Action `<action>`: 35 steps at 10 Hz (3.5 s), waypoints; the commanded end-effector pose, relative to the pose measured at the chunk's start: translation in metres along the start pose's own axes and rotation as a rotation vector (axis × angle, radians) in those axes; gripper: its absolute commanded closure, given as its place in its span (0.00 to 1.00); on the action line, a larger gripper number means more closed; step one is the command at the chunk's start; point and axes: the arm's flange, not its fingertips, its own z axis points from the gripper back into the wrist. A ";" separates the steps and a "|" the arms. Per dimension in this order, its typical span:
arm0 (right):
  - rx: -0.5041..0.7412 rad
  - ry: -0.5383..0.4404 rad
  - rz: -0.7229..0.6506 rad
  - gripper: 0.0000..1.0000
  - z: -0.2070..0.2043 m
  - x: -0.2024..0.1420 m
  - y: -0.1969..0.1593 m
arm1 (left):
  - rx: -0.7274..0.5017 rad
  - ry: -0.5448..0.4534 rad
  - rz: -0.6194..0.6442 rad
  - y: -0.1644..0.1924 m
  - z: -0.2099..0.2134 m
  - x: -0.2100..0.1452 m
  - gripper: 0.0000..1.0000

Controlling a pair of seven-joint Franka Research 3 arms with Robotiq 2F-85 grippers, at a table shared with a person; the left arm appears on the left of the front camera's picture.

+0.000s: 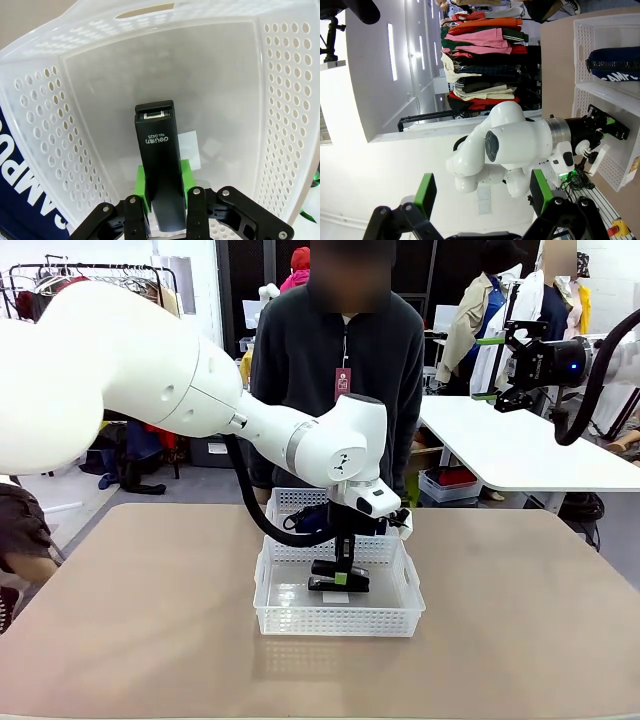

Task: Distribute items into two baskets.
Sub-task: Place the picked Stapler into the Organizing basket as instructed by the person.

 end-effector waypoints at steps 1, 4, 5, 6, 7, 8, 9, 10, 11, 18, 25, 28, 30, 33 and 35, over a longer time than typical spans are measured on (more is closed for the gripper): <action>0.018 -0.002 -0.006 0.00 -0.001 0.000 0.004 | 0.027 0.017 0.012 -0.002 0.001 -0.001 0.53; 0.018 -0.002 -0.006 0.00 -0.001 0.000 0.004 | 0.027 0.017 0.014 -0.004 0.001 -0.001 0.00; 0.018 -0.002 -0.006 0.00 -0.001 0.000 0.004 | 0.030 0.020 0.013 -0.005 0.001 0.000 0.00; 0.018 -0.002 -0.006 0.00 -0.001 0.000 0.004 | 0.028 0.018 0.012 -0.006 0.002 0.001 0.00; 0.018 -0.002 -0.006 0.00 -0.001 0.000 0.004 | 0.027 0.016 0.011 -0.007 0.004 0.001 0.00; 0.018 -0.002 -0.006 0.00 -0.001 0.000 0.004 | 0.025 0.016 0.013 -0.007 0.004 0.000 0.00; 0.018 -0.002 -0.006 0.00 -0.001 0.000 0.004 | 0.025 0.013 0.014 -0.008 0.006 0.000 0.00; 0.018 -0.002 -0.006 0.00 -0.001 0.000 0.004 | 0.025 0.012 0.015 -0.008 0.007 0.000 0.00; 0.018 -0.002 -0.006 0.00 -0.001 0.000 0.004 | 0.029 0.010 0.010 -0.010 0.010 -0.001 0.00; 0.018 -0.002 -0.006 0.00 -0.001 0.000 0.004 | 0.015 -0.004 -0.001 -0.003 0.010 0.003 0.00; 0.018 -0.002 -0.006 0.00 -0.001 0.000 0.004 | 0.044 -0.161 0.191 -0.032 0.071 -0.013 0.00; 0.018 -0.002 -0.006 0.00 -0.001 0.000 0.004 | 0.019 -0.249 0.387 -0.049 0.119 -0.044 0.00; 0.018 -0.002 -0.006 0.00 -0.001 0.000 0.004 | 0.089 -0.302 0.435 -0.062 0.150 -0.073 0.00; 0.018 -0.002 -0.006 0.00 -0.001 0.000 0.004 | 0.085 -0.255 0.520 -0.066 0.170 -0.120 0.00; 0.018 -0.002 -0.006 0.00 -0.001 0.000 0.004 | 0.083 -0.281 0.612 -0.067 0.180 -0.153 0.00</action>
